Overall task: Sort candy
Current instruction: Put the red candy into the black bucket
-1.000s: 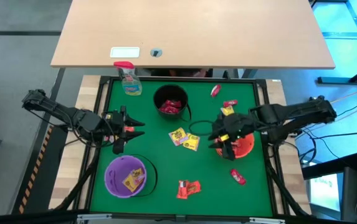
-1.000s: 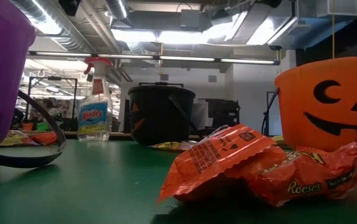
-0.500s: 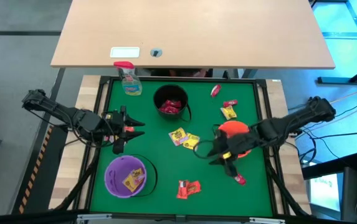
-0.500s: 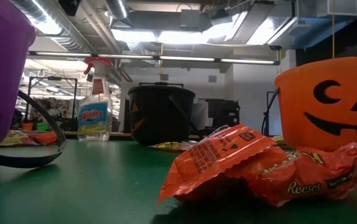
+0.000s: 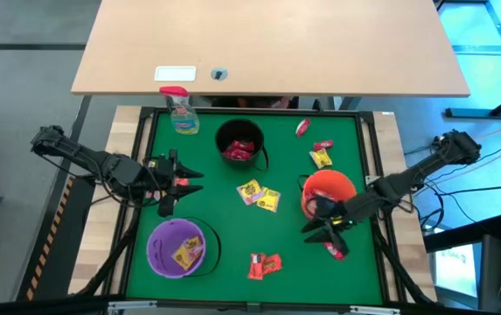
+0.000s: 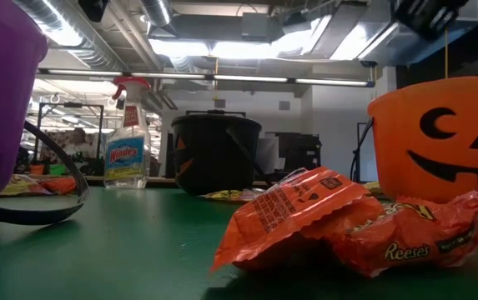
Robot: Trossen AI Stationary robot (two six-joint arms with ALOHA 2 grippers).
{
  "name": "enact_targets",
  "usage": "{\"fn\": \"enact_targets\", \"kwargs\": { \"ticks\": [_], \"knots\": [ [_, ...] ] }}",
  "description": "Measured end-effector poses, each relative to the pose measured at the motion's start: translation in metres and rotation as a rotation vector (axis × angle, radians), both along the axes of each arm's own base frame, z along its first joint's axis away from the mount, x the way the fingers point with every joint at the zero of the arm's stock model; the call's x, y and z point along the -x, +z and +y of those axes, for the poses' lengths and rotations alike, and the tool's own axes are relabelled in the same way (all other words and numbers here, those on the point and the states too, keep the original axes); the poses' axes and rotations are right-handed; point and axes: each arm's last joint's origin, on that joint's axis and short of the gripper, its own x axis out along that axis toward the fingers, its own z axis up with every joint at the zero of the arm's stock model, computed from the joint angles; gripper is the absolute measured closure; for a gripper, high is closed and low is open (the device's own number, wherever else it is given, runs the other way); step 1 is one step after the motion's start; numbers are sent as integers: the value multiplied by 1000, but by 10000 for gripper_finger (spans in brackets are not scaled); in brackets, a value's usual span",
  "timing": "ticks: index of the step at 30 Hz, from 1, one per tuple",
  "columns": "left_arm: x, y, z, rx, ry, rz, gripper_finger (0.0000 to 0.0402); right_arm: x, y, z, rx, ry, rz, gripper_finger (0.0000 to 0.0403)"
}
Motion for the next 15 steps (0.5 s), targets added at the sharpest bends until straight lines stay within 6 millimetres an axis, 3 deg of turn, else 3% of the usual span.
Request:
{"fn": "enact_targets", "kwargs": {
  "ticks": [4,15],
  "knots": [
    [0,0,0,-1,0,3,246,13,2,4,-25,-15,37,254],
    [0,0,0,22,4,0,246,27,-20,13,-130,-75,377,254]
  ]
}}
